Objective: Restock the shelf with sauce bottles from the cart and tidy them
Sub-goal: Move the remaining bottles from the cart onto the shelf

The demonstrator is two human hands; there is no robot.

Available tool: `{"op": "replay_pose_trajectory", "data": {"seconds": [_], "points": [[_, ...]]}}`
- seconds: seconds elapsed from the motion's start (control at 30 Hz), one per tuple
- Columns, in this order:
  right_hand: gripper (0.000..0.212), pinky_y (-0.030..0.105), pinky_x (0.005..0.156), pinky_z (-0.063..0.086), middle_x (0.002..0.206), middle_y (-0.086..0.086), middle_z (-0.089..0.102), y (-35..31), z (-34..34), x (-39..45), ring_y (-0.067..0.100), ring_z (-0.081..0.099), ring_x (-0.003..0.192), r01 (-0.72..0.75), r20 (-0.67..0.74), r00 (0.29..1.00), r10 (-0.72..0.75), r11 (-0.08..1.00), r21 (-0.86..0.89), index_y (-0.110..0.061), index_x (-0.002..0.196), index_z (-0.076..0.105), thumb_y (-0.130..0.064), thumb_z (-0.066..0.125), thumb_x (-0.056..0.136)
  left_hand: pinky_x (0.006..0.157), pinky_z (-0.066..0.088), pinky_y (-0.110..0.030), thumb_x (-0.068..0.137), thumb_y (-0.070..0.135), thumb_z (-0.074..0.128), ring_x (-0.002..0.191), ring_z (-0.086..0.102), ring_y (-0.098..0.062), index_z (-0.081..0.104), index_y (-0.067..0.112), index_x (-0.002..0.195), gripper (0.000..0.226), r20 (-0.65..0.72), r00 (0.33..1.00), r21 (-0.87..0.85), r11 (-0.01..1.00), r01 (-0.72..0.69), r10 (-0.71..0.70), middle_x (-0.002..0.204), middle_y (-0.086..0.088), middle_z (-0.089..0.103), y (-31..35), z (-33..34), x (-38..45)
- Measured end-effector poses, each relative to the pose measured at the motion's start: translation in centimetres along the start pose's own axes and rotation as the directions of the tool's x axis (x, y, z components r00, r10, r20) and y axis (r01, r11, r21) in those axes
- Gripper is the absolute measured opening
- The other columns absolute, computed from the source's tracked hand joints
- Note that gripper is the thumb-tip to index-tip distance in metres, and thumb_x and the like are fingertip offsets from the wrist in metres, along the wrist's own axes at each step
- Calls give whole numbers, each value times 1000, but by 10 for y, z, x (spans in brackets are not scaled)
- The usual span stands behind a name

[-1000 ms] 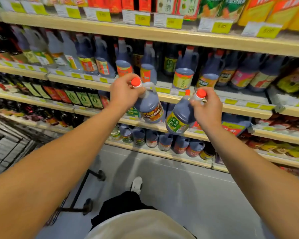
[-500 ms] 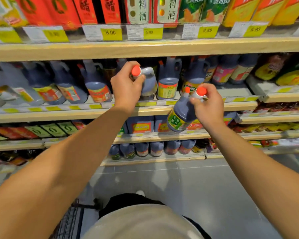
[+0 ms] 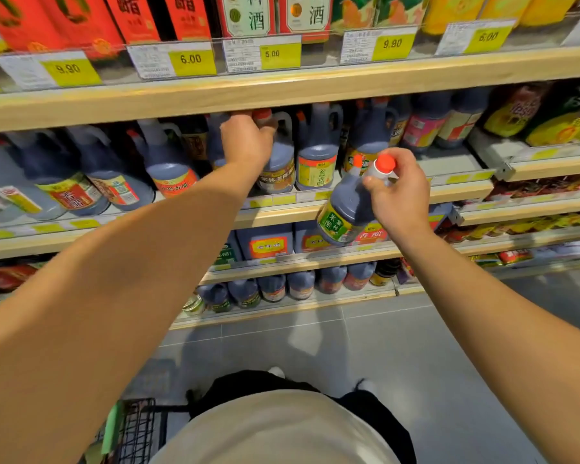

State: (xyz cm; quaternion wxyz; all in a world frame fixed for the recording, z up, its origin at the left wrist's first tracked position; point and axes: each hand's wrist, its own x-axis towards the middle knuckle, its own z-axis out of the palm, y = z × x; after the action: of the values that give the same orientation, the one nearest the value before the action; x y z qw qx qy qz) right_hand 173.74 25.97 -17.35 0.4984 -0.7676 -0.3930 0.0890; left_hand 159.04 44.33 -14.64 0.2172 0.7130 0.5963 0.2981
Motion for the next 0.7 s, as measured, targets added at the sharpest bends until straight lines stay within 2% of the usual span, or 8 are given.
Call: {"op": "replay_pose_trajectory", "data": {"seconds": [0.13, 0.2, 0.3, 0.4, 0.5, 0.57, 0.7], "points": [[30, 6, 65, 35, 93, -8, 59, 11, -10, 9, 9, 52, 84, 16, -5, 1000, -16, 999, 31, -18, 108, 57, -11, 68, 80, 77, 41, -37, 87, 34, 65, 99, 59, -34, 65, -4, 96, 40, -10, 1000, -19, 1000, 7, -8, 101, -21, 66, 1, 12, -10], [31, 1, 66, 35, 94, -9, 59, 17, -18, 14, 8, 53, 85, 23, 7, 1000, -24, 999, 42, -17, 108, 57, -10, 68, 80, 77, 43, -38, 87, 35, 65, 99, 60, -34, 65, -5, 95, 41, 10, 1000, 15, 1000, 20, -20, 101, -22, 66, 6, 14, -12], [30, 3, 67, 36, 94, -9, 60, 25, -29, 22, 8, 53, 86, 36, 40, 998, -38, 997, 62, -19, 107, 58, -10, 68, 80, 83, 45, -39, 91, 29, 60, 103, 60, -37, 65, -7, 98, 37, 10, 999, 136, 990, 34, -36, 104, -24, 66, 14, 12, -12], [28, 15, 67, 38, 93, -10, 60, 33, -44, 31, 9, 54, 85, 60, 50, 997, -63, 996, 59, -20, 105, 57, -13, 68, 80, 92, 41, -40, 91, 24, 56, 108, 56, -41, 60, -6, 105, 33, -12, 1000, 209, 978, 8, -6, 111, -25, 63, 18, 20, -20], [26, 9, 65, 36, 90, -12, 59, 40, -61, 42, 7, 52, 83, 84, 62, 994, -88, 994, 66, -21, 103, 57, -12, 67, 80, 99, 34, -42, 89, 28, 57, 115, 48, -42, 52, -2, 114, 39, 62, 998, 273, 962, 11, -29, 117, -23, 58, 21, 33, -27], [26, 11, 67, 37, 85, -16, 58, 46, -71, 48, 3, 51, 81, 98, 56, 993, -103, 992, 79, -21, 103, 57, -12, 66, 80, 99, 38, -43, 88, 28, 59, 117, 46, -43, 48, 0, 119, 43, 132, 989, 255, 966, 31, -67, 121, -23, 56, 23, 41, -30], [26, 3, 67, 37, 84, -20, 55, 58, -92, 62, -3, 47, 79, 169, 27, 985, -172, 981, 99, -17, 107, 56, -11, 64, 82, 92, 44, -38, 87, 28, 63, 118, 51, -39, 42, 8, 129, 51, 223, 971, 122, 991, 58, -85, 127, -18, 56, 25, 56, -48]]}}
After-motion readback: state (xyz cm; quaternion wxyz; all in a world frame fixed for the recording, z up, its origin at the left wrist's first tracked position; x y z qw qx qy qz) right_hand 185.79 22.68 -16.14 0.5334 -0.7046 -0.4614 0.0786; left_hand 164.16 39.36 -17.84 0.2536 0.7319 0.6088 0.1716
